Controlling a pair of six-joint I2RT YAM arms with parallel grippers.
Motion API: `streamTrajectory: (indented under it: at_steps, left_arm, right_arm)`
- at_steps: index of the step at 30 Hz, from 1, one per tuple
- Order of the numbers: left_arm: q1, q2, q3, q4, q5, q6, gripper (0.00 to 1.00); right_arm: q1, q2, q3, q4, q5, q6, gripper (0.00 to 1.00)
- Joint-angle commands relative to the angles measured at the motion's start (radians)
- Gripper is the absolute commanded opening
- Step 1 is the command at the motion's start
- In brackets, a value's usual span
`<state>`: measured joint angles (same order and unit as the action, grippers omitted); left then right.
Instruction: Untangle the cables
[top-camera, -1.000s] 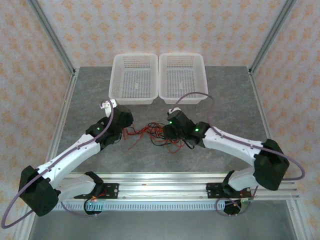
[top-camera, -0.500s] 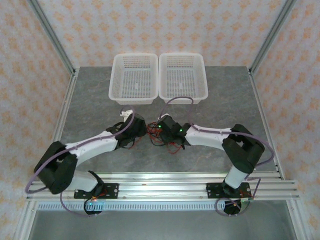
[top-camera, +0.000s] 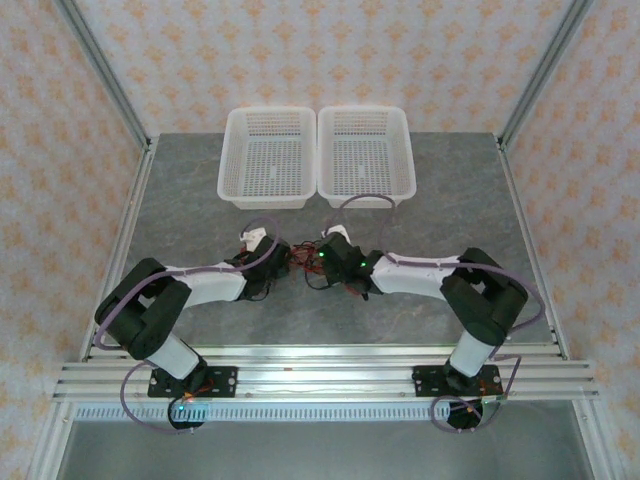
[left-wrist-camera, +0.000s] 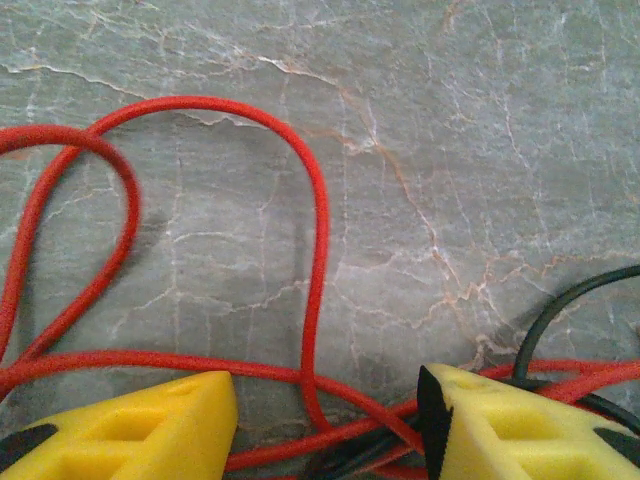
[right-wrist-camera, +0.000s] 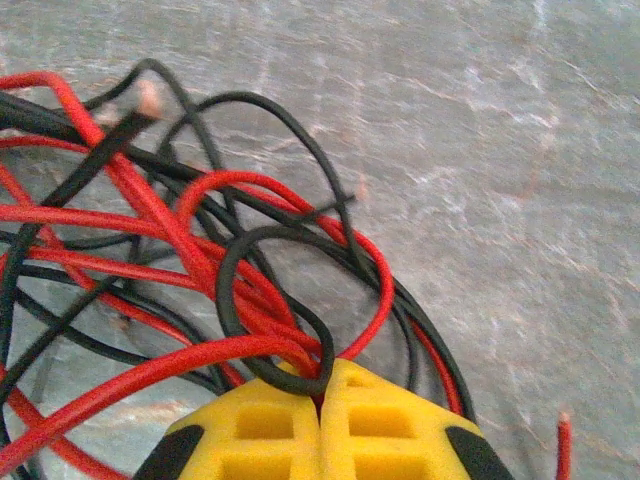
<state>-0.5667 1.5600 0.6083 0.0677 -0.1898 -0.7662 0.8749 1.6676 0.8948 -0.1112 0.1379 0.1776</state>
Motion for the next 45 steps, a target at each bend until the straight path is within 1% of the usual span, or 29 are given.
streamTrajectory:
  at_steps: [1,7,11,19,25,26,28,32,34,36,37,40,43,45]
  left_arm:
    - [0.048,0.040,-0.077,-0.078,-0.033,-0.007,0.54]
    - [0.052,0.030,-0.066,-0.077,-0.019,-0.002,0.54]
    - [0.053,0.016,-0.047,-0.096,-0.019,0.005,0.55]
    - [0.051,-0.049,-0.017,-0.145,-0.003,0.021,0.62]
    - [0.047,-0.174,0.035,-0.199,0.047,0.067,0.69]
    - [0.046,-0.200,0.046,-0.209,0.055,0.076,0.70]
    - [0.042,-0.247,0.069,-0.226,0.069,0.091,0.72]
    - [0.035,-0.315,0.134,-0.300,0.052,0.100,0.73]
    - [0.033,-0.335,0.160,-0.338,0.038,0.103,0.73]
    - [0.031,-0.348,0.178,-0.364,0.032,0.106,0.73]
    - [0.029,-0.352,0.183,-0.369,0.034,0.107,0.73]
    - [0.025,-0.340,0.193,-0.376,0.041,0.108,0.72]
    - [0.008,-0.303,0.201,-0.359,0.054,0.110,0.71]
    - [-0.013,-0.260,0.214,-0.342,0.062,0.111,0.70]
  right_arm:
    - [-0.053,-0.107,-0.054,0.015,0.000,0.135,0.00]
    - [-0.202,-0.253,-0.181,0.059,-0.167,0.276,0.00]
    - [-0.264,-0.335,-0.239,0.067,-0.207,0.351,0.00]
    - [-0.350,-0.431,-0.330,0.030,-0.145,0.468,0.00]
    - [-0.389,-0.496,-0.402,-0.002,-0.056,0.534,0.00]
    - [-0.391,-0.521,-0.409,-0.010,-0.037,0.541,0.02]
    - [-0.393,-0.540,-0.412,-0.035,-0.004,0.548,0.10]
    - [-0.393,-0.583,-0.385,-0.112,0.043,0.535,0.30]
    - [-0.393,-0.607,-0.361,-0.160,0.046,0.516,0.40]
    - [-0.393,-0.637,-0.331,-0.208,0.030,0.493,0.52]
    - [-0.393,-0.648,-0.318,-0.229,0.018,0.485,0.56]
    - [-0.378,-0.680,-0.271,-0.287,-0.015,0.470,0.66]
    - [-0.330,-0.690,-0.225,-0.315,-0.049,0.475,0.75]
    - [-0.276,-0.672,-0.191,-0.320,-0.057,0.489,0.76]
